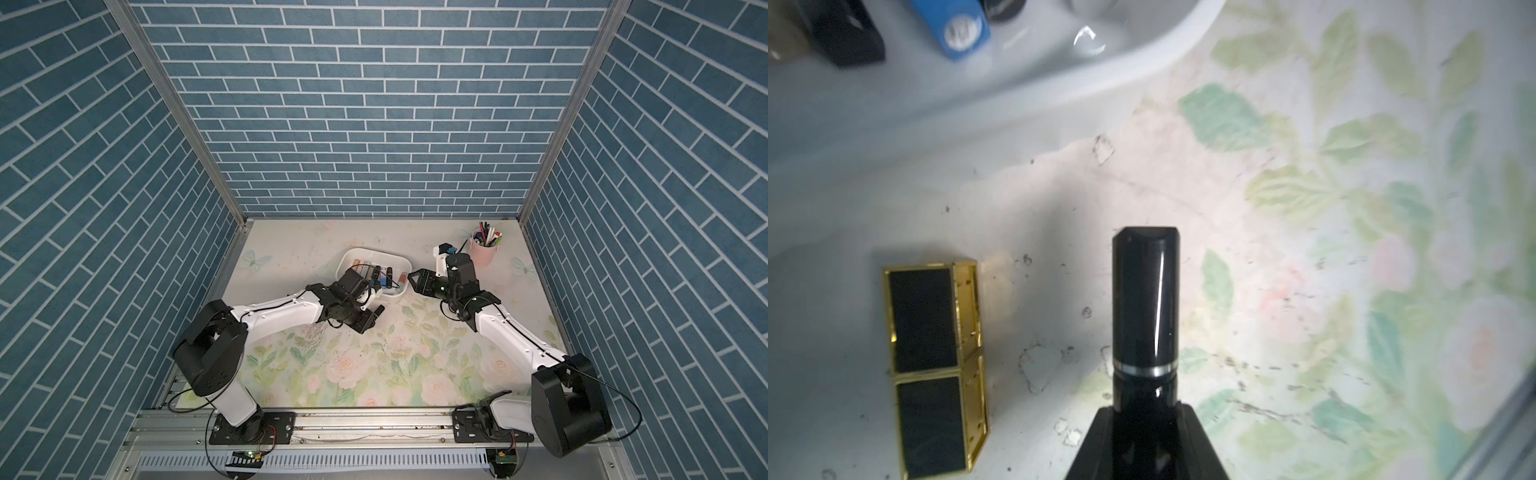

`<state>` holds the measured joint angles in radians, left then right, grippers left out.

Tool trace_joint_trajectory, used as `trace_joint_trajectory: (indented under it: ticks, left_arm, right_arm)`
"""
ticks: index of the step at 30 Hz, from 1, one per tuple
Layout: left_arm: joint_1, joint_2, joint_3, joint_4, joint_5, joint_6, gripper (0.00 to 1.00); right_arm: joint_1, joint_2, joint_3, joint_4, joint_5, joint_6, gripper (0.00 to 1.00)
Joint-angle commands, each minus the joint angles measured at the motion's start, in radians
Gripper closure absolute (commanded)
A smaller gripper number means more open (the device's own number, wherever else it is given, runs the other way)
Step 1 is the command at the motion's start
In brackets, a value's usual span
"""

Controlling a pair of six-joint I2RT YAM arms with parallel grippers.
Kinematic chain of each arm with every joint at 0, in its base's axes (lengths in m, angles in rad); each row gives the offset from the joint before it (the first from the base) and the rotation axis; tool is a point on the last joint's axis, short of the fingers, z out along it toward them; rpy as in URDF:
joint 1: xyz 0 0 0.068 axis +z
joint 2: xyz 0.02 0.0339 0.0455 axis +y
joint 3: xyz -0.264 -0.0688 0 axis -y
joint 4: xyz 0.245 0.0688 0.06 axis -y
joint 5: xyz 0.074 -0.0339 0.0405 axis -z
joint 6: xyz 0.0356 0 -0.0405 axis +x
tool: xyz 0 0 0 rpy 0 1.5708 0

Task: Put the lipstick into the storage box
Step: Pick up the lipstick at the center of the board.

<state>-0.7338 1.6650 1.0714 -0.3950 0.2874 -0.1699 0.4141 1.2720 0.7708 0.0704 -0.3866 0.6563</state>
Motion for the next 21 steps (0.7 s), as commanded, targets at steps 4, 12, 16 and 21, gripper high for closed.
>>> trace_joint_trajectory:
  ticks: [4, 12, 16, 21]
  left_arm:
    - [0.127, -0.185, 0.049, 0.083, 0.283, -0.081, 0.84]
    - [0.232, -0.303, 0.053, 0.244, 0.533, -0.227, 0.83]
    - [0.234, -0.327, 0.032, 0.344, 0.603, -0.301, 0.83]
    - [0.234, -0.354, 0.017, 0.411, 0.640, -0.352, 0.83]
  right_arm:
    - [-0.021, -0.037, -0.039, 0.334, -0.278, 0.083, 0.40]
    - [-0.014, -0.001, -0.047, 0.803, -0.500, 0.291, 0.39]
    - [0.014, 0.031, -0.008, 0.890, -0.548, 0.324, 0.39]
    - [0.047, 0.061, 0.035, 0.906, -0.558, 0.324, 0.39]
